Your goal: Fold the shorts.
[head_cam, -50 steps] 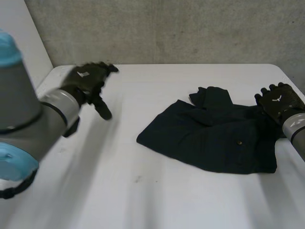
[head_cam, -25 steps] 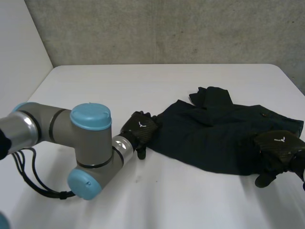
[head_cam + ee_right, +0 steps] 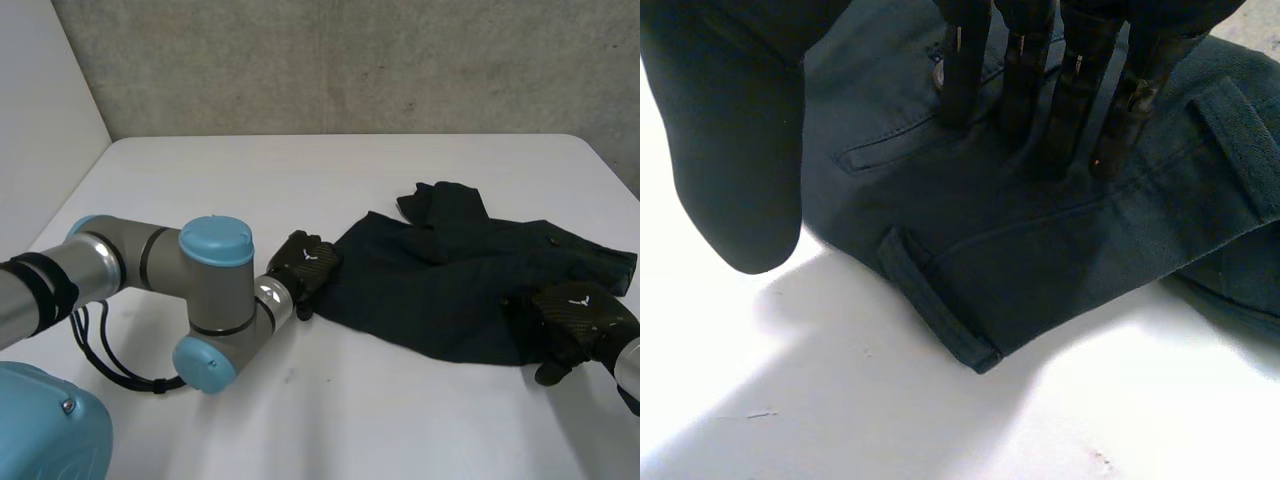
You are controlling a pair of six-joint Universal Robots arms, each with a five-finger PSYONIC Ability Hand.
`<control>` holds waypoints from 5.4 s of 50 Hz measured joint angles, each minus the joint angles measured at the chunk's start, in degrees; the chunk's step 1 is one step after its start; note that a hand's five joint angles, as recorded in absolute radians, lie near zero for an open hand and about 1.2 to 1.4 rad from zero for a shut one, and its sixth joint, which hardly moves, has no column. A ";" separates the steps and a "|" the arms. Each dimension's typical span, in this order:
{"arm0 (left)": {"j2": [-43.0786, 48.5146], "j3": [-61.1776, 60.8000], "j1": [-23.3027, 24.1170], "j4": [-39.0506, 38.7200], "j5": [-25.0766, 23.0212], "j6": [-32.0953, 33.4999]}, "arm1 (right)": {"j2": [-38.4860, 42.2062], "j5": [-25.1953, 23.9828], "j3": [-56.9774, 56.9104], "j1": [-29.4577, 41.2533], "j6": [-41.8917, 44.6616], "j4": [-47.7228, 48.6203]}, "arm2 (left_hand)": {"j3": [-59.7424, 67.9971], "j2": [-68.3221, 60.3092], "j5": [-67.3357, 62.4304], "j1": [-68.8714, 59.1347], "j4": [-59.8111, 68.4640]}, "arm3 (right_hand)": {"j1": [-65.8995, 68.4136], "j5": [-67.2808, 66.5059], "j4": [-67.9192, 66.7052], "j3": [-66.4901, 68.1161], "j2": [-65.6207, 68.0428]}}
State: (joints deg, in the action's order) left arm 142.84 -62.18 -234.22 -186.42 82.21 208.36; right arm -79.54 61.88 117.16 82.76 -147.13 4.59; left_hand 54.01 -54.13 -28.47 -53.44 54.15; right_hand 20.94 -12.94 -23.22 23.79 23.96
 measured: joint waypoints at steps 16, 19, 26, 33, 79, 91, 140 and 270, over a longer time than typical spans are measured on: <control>1.36 2.38 -0.23 0.03 0.38 0.07 | 5.25 1.22 -0.93 0.31 3.43 5.03 | 14.00 -14.27 -0.14 -12.62 14.20 | 15.13 -17.83 -18.92 18.34 18.48; 0.14 2.23 -0.24 0.01 0.65 -0.13 | 5.77 2.18 -1.67 0.45 4.97 5.71 | 14.01 -14.29 -0.14 -12.62 14.86 | 26.46 -31.51 -33.04 32.12 33.15; -7.54 0.57 -0.61 0.08 2.14 -1.34 | 5.65 3.28 -4.57 2.17 5.35 5.83 | 14.02 -14.29 -19.71 -12.90 15.04 | 33.27 -42.29 -44.86 43.61 43.06; -18.45 -3.16 -1.81 -0.12 3.61 -4.78 | 0.74 4.74 -10.16 6.54 1.50 5.38 | 14.02 -14.34 -24.57 -12.90 15.05 | 33.84 -42.69 -44.87 43.60 43.06; -68.74 -9.45 -9.33 0.73 9.88 -17.39 | -22.42 6.19 -49.59 12.84 -20.33 -15.10 | 14.32 -14.50 -25.19 -12.90 15.06 | 34.30 -43.69 -45.13 43.80 43.06; -39.68 -3.80 -14.51 -0.80 9.93 -17.23 | 5.17 16.32 -52.55 25.33 -11.07 -9.74 | 14.35 -14.52 -25.19 -12.90 15.07 | 34.30 -43.69 -45.13 43.80 43.06; -39.25 -35.59 -0.13 3.72 13.10 -19.48 | 12.06 6.35 -33.10 20.03 3.30 -16.72 | -23.43 23.54 7.58 22.61 -23.32 | -2.54 1.85 1.90 -2.40 -2.85; -30.18 -32.90 -2.17 -16.76 12.13 -18.85 | 18.28 18.47 -19.98 14.30 -2.20 9.22 | -41.77 42.54 25.76 42.58 -42.45 | 30.31 -41.46 -44.95 43.67 43.06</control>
State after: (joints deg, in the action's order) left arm 112.65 -95.09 -236.38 -203.18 94.34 189.51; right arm -61.27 80.35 97.18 97.06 -149.34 13.81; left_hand 12.24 -11.60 -2.71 -10.86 11.70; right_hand 51.25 -54.39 -68.17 67.46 67.03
